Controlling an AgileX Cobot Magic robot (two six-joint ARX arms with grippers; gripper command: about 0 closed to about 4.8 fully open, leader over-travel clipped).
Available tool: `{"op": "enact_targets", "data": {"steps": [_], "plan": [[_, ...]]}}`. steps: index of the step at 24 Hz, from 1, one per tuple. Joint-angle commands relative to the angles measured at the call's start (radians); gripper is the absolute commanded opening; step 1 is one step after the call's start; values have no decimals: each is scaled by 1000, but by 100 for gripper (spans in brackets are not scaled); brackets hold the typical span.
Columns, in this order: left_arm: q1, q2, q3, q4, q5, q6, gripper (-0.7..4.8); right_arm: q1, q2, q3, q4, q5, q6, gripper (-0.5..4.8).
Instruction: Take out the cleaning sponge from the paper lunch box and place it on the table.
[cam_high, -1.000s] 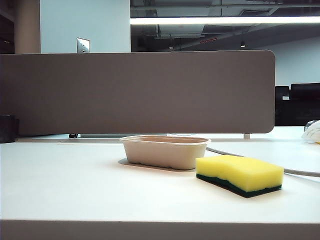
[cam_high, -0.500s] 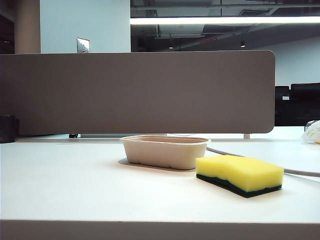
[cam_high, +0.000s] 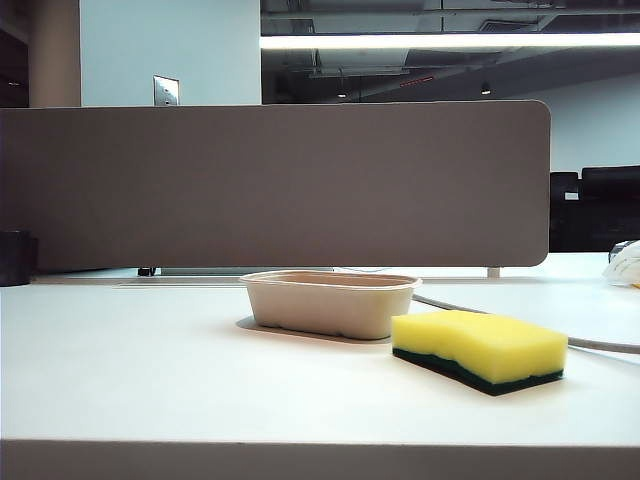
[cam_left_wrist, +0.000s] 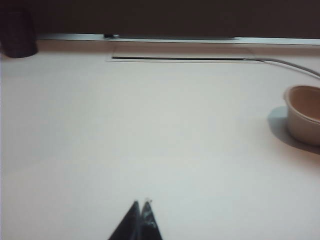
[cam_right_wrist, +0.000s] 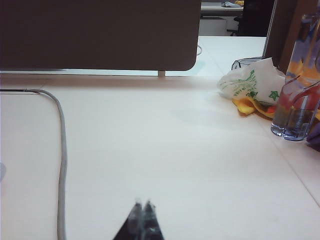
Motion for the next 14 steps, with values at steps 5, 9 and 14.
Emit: {"op": "enact_targets", "data": {"steps": [5, 9, 14], "plan": [[1, 0, 1, 15, -48, 1, -5, 0, 0, 4, 17, -3, -2, -8], [0, 0, 1, 15, -47, 0, -5, 0, 0, 4, 18, -3, -2, -8], [0, 0, 1, 12, -47, 1, -5, 0, 0, 4, 17, -2, -2, -8]]}}
